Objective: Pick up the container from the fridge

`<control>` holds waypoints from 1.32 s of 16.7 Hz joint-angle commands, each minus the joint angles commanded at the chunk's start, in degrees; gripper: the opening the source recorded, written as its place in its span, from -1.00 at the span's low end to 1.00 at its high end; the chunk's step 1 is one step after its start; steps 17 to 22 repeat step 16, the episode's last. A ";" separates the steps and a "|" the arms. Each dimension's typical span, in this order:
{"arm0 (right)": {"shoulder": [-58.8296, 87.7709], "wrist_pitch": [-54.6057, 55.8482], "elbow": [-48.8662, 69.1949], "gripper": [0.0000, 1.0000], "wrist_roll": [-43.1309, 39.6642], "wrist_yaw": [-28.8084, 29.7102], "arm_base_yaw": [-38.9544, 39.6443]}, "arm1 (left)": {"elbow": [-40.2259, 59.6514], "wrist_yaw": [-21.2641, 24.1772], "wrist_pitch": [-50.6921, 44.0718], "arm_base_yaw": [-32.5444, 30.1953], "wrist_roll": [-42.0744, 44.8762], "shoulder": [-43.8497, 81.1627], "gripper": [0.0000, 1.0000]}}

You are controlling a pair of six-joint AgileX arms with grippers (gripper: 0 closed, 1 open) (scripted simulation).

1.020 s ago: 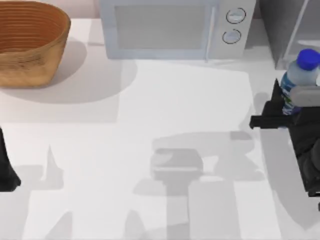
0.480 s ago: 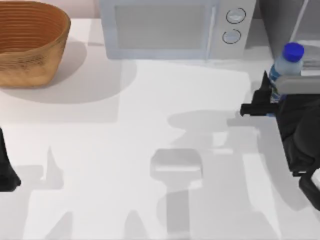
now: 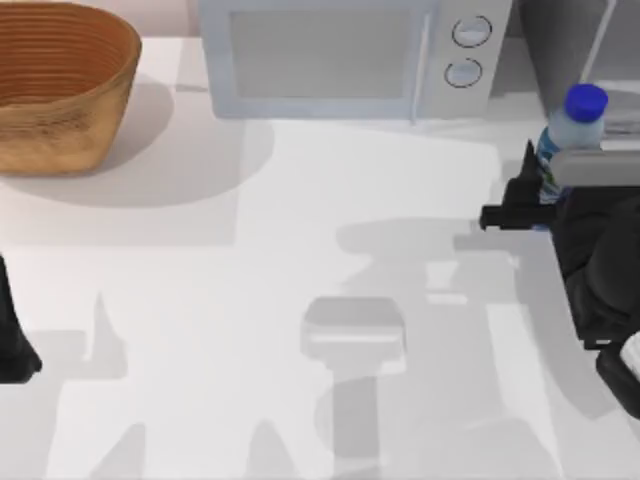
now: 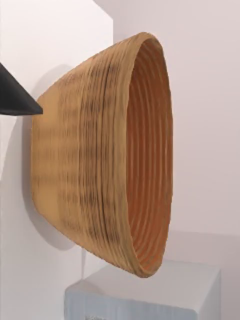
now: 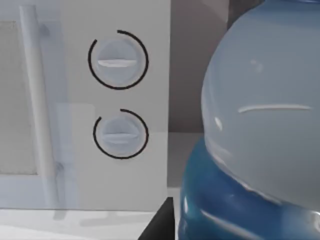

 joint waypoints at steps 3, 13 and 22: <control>0.00 0.00 0.00 -0.10 0.00 0.00 0.00 | 0.00 0.00 0.00 0.00 0.00 0.00 1.00; 0.00 0.00 0.00 1.00 0.00 0.00 0.00 | 0.00 0.00 0.00 0.00 0.00 0.00 1.00; 0.00 0.00 0.00 1.00 0.00 0.00 0.00 | 0.00 0.00 0.00 0.00 0.00 0.00 1.00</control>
